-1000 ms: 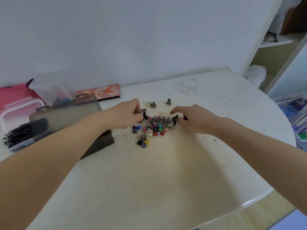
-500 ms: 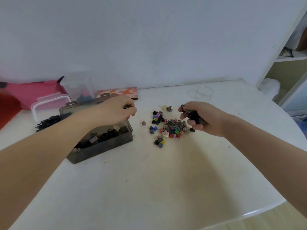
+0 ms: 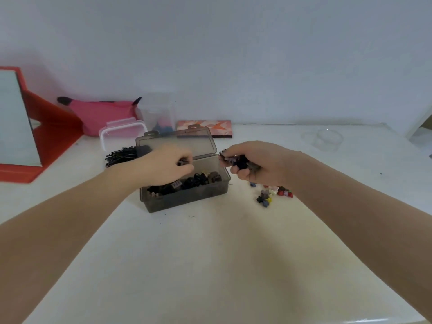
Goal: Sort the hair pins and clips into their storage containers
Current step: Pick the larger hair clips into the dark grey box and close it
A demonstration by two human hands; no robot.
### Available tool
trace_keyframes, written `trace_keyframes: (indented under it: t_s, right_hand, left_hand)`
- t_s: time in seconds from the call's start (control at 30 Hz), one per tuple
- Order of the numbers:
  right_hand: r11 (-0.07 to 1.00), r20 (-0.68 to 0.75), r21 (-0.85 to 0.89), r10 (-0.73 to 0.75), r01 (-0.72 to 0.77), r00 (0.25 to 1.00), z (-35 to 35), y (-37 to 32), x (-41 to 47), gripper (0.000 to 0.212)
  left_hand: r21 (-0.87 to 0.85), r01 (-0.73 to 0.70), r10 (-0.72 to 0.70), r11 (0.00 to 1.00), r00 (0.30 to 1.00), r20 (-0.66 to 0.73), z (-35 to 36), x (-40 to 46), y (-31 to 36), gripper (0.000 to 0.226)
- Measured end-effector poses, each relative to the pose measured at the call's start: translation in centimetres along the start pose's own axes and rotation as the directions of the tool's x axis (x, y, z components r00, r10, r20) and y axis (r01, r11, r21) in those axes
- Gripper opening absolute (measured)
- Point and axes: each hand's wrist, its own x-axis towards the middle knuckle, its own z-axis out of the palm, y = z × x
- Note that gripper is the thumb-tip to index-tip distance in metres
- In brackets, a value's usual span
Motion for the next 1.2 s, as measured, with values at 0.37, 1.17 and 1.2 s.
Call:
trace_keyframes:
  t_s: [0.37, 1.17, 1.2]
  right_hand:
    - [0.324, 0.081, -0.901, -0.526, 0.288, 0.847, 6.9, 1.8, 4.9, 0.022]
    - [0.574, -0.388, -0.816, -0.448, -0.074, 0.805, -13.4, 4.3, -3.0, 0.037]
    - [0.574, -0.358, -0.815, -0.394, -0.077, 0.847, -14.1, 4.6, -3.2, 0.04]
  left_hand:
    - [0.123, -0.063, 0.069, 0.99, 0.996, -0.051, 2.1, -2.0, -1.5, 0.012]
    - [0.111, -0.255, 0.257, 0.961, 0.966, -0.008, 5.3, 5.4, 11.8, 0.03]
    - [0.118, -0.248, 0.246, 0.962, 0.969, 0.028, 5.8, 6.0, 12.2, 0.032]
